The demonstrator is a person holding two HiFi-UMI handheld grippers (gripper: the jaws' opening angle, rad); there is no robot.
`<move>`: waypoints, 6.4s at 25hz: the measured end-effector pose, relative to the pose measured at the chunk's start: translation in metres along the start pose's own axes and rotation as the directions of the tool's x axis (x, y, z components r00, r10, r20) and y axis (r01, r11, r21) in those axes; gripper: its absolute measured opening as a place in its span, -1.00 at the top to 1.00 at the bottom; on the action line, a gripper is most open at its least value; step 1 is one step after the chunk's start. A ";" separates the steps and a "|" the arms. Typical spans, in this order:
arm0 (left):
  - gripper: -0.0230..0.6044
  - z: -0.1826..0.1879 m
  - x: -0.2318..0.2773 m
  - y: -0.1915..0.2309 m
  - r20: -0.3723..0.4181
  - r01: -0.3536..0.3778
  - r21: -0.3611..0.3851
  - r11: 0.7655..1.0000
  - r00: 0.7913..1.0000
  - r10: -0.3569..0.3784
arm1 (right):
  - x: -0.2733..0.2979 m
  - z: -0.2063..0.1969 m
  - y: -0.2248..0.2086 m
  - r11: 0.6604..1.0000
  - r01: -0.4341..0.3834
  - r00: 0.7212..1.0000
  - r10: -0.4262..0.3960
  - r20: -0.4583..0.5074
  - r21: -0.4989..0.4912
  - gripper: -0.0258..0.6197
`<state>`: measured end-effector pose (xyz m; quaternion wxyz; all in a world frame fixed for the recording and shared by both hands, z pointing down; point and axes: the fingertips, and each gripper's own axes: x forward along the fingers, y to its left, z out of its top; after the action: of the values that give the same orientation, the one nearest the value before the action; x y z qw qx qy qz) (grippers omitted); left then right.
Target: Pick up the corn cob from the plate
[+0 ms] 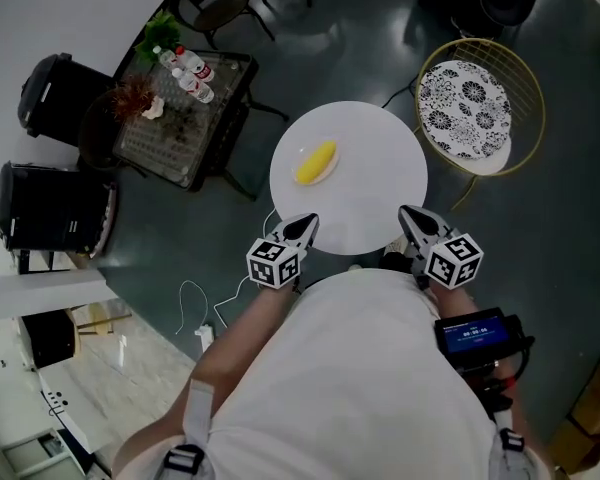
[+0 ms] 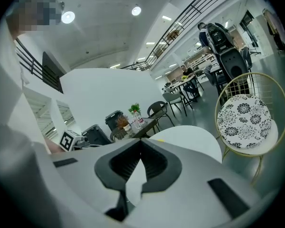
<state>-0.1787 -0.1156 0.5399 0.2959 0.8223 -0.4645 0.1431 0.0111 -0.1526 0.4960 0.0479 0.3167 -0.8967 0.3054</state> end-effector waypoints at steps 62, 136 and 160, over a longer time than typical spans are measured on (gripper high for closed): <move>-0.09 -0.032 0.173 0.171 -0.659 -0.057 0.285 0.957 0.713 0.239 | 0.053 -0.017 -0.126 0.991 -0.056 0.981 0.078 -0.175 0.125 0.90; 0.14 -0.043 0.268 -0.010 -0.535 0.114 -0.178 0.977 0.822 -0.193 | 0.026 -0.015 -0.154 0.990 -0.026 0.990 0.044 -0.134 0.137 0.90; 0.13 -0.089 0.262 -0.005 -0.721 0.173 0.334 0.926 0.680 0.133 | 0.016 -0.019 -0.163 0.990 -0.023 0.988 0.045 -0.149 0.142 0.90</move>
<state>-0.0328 -0.2365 0.7415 0.2950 0.7417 -0.2615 0.5427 0.0938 -0.2499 0.6004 0.0887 0.2796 -0.8722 0.3913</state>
